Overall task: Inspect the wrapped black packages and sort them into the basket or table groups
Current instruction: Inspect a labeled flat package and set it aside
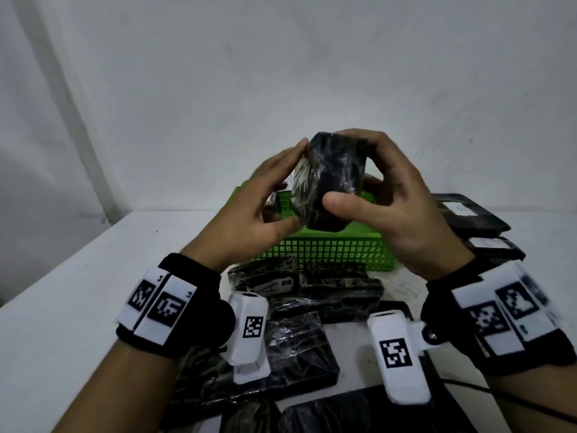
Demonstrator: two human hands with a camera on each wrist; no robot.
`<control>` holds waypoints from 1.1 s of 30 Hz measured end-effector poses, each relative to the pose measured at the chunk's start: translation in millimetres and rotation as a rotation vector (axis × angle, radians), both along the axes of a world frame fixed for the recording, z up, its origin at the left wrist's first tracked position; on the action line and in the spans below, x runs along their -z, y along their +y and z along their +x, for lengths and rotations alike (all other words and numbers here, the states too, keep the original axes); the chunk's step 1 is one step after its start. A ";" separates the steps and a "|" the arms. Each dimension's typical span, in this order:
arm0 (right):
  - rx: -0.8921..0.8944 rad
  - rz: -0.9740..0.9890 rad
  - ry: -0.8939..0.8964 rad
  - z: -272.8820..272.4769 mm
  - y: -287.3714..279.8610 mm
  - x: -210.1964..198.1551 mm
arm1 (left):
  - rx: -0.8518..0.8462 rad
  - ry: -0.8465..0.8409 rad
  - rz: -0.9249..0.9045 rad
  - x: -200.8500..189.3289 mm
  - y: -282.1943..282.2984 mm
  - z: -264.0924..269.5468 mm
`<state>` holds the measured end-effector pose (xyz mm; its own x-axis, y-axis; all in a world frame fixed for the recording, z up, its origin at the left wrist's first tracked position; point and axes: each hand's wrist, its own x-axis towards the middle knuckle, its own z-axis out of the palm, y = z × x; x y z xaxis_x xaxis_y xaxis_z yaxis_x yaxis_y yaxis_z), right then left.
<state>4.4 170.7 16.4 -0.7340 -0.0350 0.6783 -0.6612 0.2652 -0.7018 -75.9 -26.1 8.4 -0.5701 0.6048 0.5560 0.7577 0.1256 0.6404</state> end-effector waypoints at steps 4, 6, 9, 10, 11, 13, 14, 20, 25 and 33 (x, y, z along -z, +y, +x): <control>-0.035 0.067 -0.045 -4.2 0.7 9.6 | 0.170 -0.448 0.217 -1.5 4.4 8.2; -0.129 0.034 -0.072 -4.5 -2.9 13.7 | 0.163 -0.549 0.298 -2.8 3.4 7.5; -0.190 -0.051 -0.106 -3.6 -9.1 13.6 | 0.158 -0.560 0.340 -3.2 0.3 3.6; -0.181 -0.077 -0.120 -3.3 -10.3 12.1 | 0.174 -0.573 0.357 -3.6 0.0 2.9; -0.166 -0.105 -0.132 -3.1 -11.0 10.9 | 0.193 -0.587 0.377 -3.7 0.3 3.1; -0.101 -0.172 -0.162 -5.1 -11.7 9.7 | 0.193 -0.577 0.390 -2.9 2.7 2.7; -0.061 -0.206 -0.202 -6.7 -11.5 9.6 | 0.180 -0.556 0.381 -1.4 4.1 1.3; -0.044 -0.330 -0.544 -11.0 -5.1 11.1 | 0.168 -0.435 0.219 7.1 7.6 -2.3; 0.024 -0.356 -0.466 -11.1 -1.9 9.8 | 0.241 -0.383 0.122 7.1 14.1 8.0; -0.001 -0.262 -0.336 -8.7 0.1 9.6 | 0.174 -0.429 0.169 2.5 8.5 6.2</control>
<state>-4.3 170.7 6.8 -0.9158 0.1056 0.3874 -0.3844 0.0485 -0.9219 -69.7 -17.6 5.9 -0.6679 0.6327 0.3920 0.4221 -0.1118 0.8997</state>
